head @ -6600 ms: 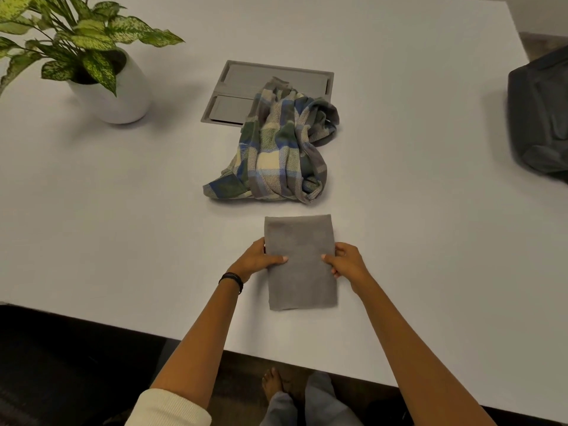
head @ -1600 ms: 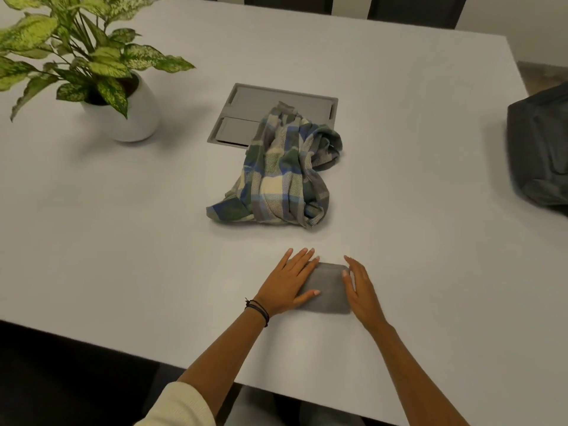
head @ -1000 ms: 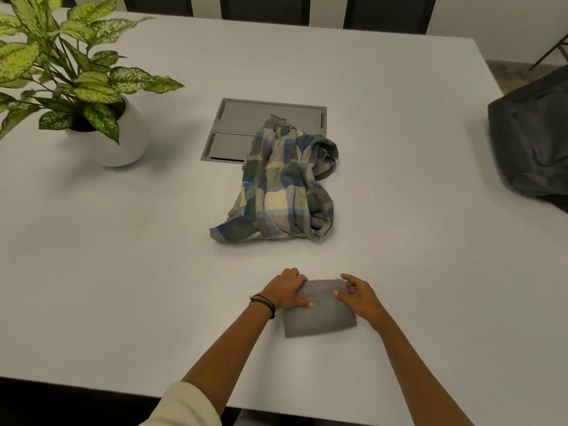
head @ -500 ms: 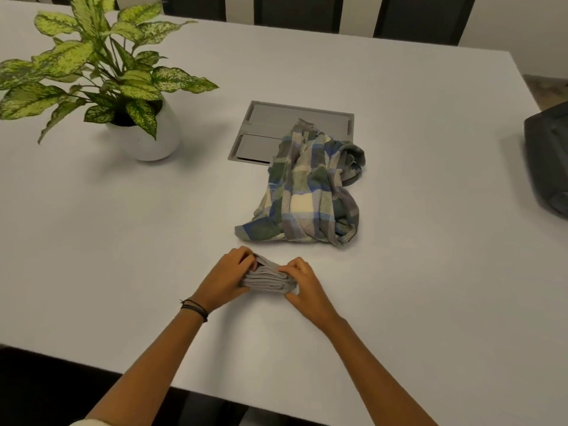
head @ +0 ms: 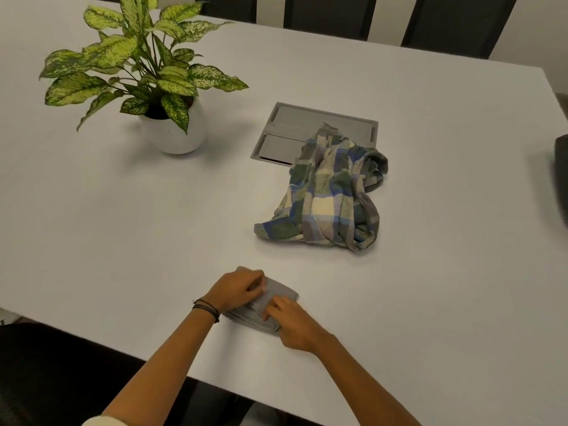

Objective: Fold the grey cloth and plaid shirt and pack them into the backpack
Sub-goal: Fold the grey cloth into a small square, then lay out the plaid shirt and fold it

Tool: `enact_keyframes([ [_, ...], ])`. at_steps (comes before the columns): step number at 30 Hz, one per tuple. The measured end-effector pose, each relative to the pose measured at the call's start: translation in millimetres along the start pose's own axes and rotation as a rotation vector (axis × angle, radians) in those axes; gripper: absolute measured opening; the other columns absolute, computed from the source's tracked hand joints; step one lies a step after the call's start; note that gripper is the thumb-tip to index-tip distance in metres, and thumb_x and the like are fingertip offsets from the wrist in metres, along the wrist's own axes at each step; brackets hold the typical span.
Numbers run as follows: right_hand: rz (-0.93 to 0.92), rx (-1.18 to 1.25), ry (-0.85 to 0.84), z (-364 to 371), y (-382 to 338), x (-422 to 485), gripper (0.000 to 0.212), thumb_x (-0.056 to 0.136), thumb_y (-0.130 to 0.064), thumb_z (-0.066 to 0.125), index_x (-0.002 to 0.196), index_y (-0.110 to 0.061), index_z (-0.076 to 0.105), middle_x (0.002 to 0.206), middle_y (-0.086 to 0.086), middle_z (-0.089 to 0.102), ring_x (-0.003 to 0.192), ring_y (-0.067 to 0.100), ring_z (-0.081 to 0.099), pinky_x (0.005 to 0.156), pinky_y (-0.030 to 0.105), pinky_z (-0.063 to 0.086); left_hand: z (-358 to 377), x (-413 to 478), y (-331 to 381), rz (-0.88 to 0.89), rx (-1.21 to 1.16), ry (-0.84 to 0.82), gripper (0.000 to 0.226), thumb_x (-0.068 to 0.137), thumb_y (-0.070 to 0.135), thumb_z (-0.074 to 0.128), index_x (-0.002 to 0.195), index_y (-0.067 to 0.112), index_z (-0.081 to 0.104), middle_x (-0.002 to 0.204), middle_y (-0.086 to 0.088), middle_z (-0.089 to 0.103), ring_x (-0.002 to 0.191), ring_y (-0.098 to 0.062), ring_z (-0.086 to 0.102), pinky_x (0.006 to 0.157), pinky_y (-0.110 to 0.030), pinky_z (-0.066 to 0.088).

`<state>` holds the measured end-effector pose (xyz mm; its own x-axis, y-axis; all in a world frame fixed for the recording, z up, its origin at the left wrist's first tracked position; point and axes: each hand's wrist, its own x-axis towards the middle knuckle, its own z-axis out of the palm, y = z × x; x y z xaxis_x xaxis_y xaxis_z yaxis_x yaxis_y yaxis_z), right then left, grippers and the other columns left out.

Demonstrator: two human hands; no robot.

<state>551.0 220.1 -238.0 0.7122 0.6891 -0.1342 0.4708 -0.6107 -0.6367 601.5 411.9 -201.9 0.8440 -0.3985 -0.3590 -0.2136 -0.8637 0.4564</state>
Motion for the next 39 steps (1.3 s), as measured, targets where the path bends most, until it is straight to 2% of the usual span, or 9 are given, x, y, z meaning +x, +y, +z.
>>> enact_keyframes([
  [5, 0.136, 0.197, 0.136, -12.3, -0.7, 0.3, 0.039, 0.081, 0.000, 0.043, 0.115, -0.011, 0.056, 0.117, 0.003, 0.047, 0.102, 0.012, 0.046, 0.080, 0.012, 0.039, -6.3, 18.4, 1.7, -0.130, 0.138, -0.324, 0.026, 0.080, 0.041, 0.065, 0.083, 0.022, 0.047, 0.088, 0.001, 0.056, 0.080, -0.014, 0.046, 0.061, -0.019, 0.034],
  [9, 0.105, 0.146, -0.032, -9.8, -2.9, 3.6, 0.044, 0.084, -0.005, 0.048, 0.127, -0.011, 0.052, 0.127, 0.007, 0.041, 0.115, 0.019, 0.043, 0.096, 0.030, 0.043, -16.6, 24.6, 12.3, -0.271, 0.304, -0.475, 0.013, 0.081, 0.031, 0.062, 0.080, 0.018, 0.059, 0.089, -0.003, 0.071, 0.074, -0.019, 0.059, 0.067, -0.022, 0.042],
  [12, 0.139, 0.163, -0.089, -8.1, -6.4, 9.8, 0.049, 0.084, -0.001, 0.047, 0.132, -0.010, 0.048, 0.130, 0.008, 0.038, 0.118, 0.021, 0.042, 0.101, 0.032, 0.041, -23.7, 27.8, 15.8, -0.406, 0.313, -0.559, 0.027, 0.084, 0.030, 0.057, 0.060, 0.019, 0.060, 0.064, 0.006, 0.071, 0.057, -0.008, 0.058, 0.054, -0.017, 0.042],
  [16, 0.163, 0.177, -0.156, -1.0, -13.2, 22.6, 0.051, 0.087, 0.001, 0.045, 0.137, -0.008, 0.042, 0.132, 0.011, 0.035, 0.120, 0.024, 0.039, 0.105, 0.027, 0.034, -33.3, 31.5, 3.3, -0.591, 0.242, -0.712, 0.025, 0.088, 0.027, 0.054, 0.064, 0.020, 0.060, 0.040, 0.010, 0.058, 0.071, -0.012, 0.061, 0.076, -0.024, 0.051],
  [22, 0.194, 0.278, -0.132, -9.6, -12.7, 31.1, 0.039, 0.089, 0.000, 0.042, 0.127, -0.008, 0.051, 0.123, 0.010, 0.042, 0.096, 0.015, 0.045, 0.085, 0.023, 0.037, -40.3, 27.4, -14.0, -0.610, 0.333, -0.560, 0.037, 0.078, 0.057, 0.060, 0.069, 0.021, 0.060, 0.080, 0.006, 0.071, 0.066, -0.007, 0.064, 0.067, -0.019, 0.047],
  [25, 0.246, 0.449, 0.085, -12.9, 0.5, 22.4, 0.038, 0.081, 0.001, 0.035, 0.106, -0.001, 0.063, 0.112, 0.007, 0.053, 0.100, 0.012, 0.053, 0.093, 0.018, 0.040, -39.3, 25.1, -22.7, -0.556, 0.387, -0.358, 0.059, 0.076, 0.066, 0.057, 0.104, 0.015, 0.060, 0.110, -0.001, 0.065, 0.098, -0.017, 0.062, 0.084, -0.028, 0.045],
  [29, 0.429, 0.364, 0.325, -14.0, 15.1, 16.1, 0.023, 0.090, -0.008, 0.048, 0.110, -0.010, 0.060, 0.124, 0.002, 0.044, 0.113, 0.014, 0.047, 0.091, 0.013, 0.038, -35.0, 21.9, -36.8, -0.599, -0.011, -0.353, 0.040, 0.080, 0.050, 0.065, 0.086, 0.012, 0.055, 0.089, -0.004, 0.054, 0.082, -0.019, 0.051, 0.065, -0.023, 0.040],
  [33, 0.520, 0.473, 0.115, -5.8, 19.7, 26.9, 0.054, 0.095, -0.025, 0.049, 0.143, -0.016, 0.027, 0.139, 0.004, 0.040, 0.126, 0.019, 0.044, 0.103, 0.030, 0.041, -24.5, 11.8, -52.7, -0.629, -0.468, -0.253, 0.029, 0.079, 0.023, 0.073, 0.069, 0.018, 0.045, 0.075, 0.000, 0.044, 0.068, -0.016, 0.043, 0.054, -0.019, 0.039],
  [39, 0.360, 0.501, -0.021, -4.8, -2.0, 51.1, 0.040, 0.097, -0.022, 0.044, 0.136, -0.016, 0.038, 0.132, 0.008, 0.048, 0.118, 0.020, 0.050, 0.101, 0.035, 0.043, -48.1, 5.9, -86.7, -0.575, -0.384, -0.039, 0.029, 0.074, 0.008, 0.073, 0.064, 0.023, 0.050, 0.086, -0.003, 0.049, 0.080, -0.021, 0.050, 0.072, -0.026, 0.041],
])
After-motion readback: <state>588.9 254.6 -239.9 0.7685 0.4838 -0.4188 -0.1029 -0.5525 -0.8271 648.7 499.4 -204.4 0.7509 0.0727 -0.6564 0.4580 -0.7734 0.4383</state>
